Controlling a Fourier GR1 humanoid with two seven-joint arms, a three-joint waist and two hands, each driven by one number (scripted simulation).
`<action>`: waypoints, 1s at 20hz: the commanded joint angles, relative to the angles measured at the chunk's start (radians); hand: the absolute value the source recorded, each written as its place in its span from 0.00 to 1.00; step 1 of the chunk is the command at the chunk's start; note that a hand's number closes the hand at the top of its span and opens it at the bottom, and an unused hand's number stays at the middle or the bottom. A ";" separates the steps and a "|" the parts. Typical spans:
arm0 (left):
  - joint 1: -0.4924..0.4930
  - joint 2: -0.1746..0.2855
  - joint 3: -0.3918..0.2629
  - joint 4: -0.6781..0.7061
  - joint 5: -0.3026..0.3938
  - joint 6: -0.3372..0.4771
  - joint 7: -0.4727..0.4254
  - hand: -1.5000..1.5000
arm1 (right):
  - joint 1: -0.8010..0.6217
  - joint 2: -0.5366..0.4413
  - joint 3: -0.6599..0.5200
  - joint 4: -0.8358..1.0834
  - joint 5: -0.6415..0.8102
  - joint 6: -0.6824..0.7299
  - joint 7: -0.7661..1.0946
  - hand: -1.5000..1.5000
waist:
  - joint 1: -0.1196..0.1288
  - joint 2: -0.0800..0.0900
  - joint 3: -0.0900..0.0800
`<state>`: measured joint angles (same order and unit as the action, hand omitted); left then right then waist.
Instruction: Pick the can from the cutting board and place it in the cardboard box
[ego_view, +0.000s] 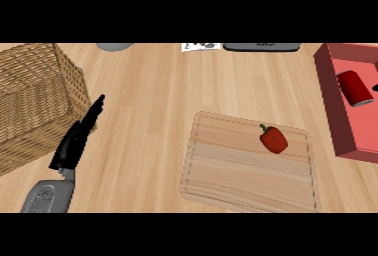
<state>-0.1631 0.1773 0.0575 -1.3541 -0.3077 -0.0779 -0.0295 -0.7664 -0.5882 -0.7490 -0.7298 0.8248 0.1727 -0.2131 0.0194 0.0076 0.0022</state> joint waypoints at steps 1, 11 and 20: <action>0.053 0.002 -0.009 -0.035 0.000 -0.009 -0.007 0.50 | -0.023 -0.009 -0.098 0.083 -0.116 0.002 -0.018 0.00 | 0.000 -0.004 0.000; -0.031 0.018 0.021 0.027 0.017 -0.026 0.003 0.50 | 0.007 -0.211 -0.298 0.309 -0.298 -0.044 -0.229 0.00 | 0.006 0.009 0.002; 0.041 0.000 0.010 0.002 0.017 -0.016 -0.042 0.50 | 0.144 -0.316 -0.405 0.439 -0.404 -0.041 -0.399 0.00 | 0.011 0.009 0.004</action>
<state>-0.1502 0.1827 0.0634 -1.3520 -0.3022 -0.0910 -0.0526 -0.6777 -0.8542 -1.1109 -0.3368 0.4633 0.1229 -0.5527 0.0315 0.0171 0.0061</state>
